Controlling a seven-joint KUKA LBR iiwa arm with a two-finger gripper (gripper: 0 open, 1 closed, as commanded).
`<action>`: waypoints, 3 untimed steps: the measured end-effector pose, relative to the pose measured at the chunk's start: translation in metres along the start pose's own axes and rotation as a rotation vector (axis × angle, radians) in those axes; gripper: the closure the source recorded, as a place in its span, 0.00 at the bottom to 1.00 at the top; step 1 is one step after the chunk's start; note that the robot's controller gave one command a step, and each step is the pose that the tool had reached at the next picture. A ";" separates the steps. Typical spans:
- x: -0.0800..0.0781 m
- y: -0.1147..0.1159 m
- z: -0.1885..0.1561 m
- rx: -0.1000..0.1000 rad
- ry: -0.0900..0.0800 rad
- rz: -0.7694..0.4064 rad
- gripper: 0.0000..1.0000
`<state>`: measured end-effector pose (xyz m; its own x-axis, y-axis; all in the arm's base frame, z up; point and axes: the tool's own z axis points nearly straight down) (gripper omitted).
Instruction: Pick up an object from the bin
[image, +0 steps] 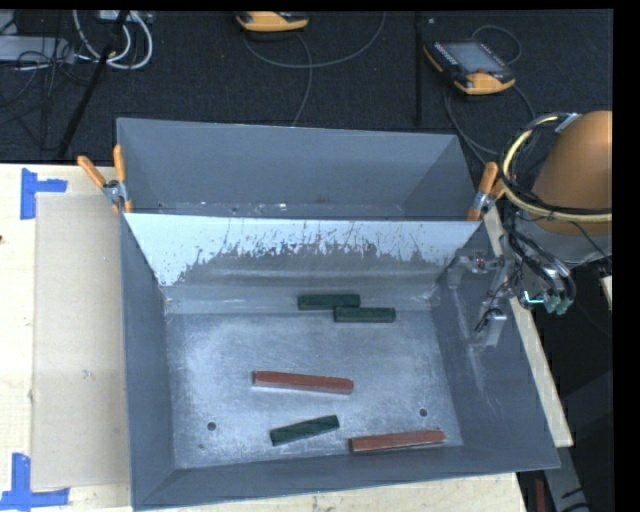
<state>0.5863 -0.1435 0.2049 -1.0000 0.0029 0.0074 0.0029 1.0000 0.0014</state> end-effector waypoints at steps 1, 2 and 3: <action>-0.017 0.076 0.077 -0.002 -0.002 -0.172 0.00; -0.028 0.103 0.131 -0.001 -0.005 -0.143 0.00; 0.007 0.175 0.102 -0.002 -0.006 -0.230 0.00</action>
Offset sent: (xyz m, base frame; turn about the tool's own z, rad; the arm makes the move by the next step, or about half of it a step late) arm 0.0179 0.0724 -0.0735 -0.1711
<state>0.5792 0.0313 0.1035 -0.9742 -0.2255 0.0011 -0.2255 0.9742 0.0041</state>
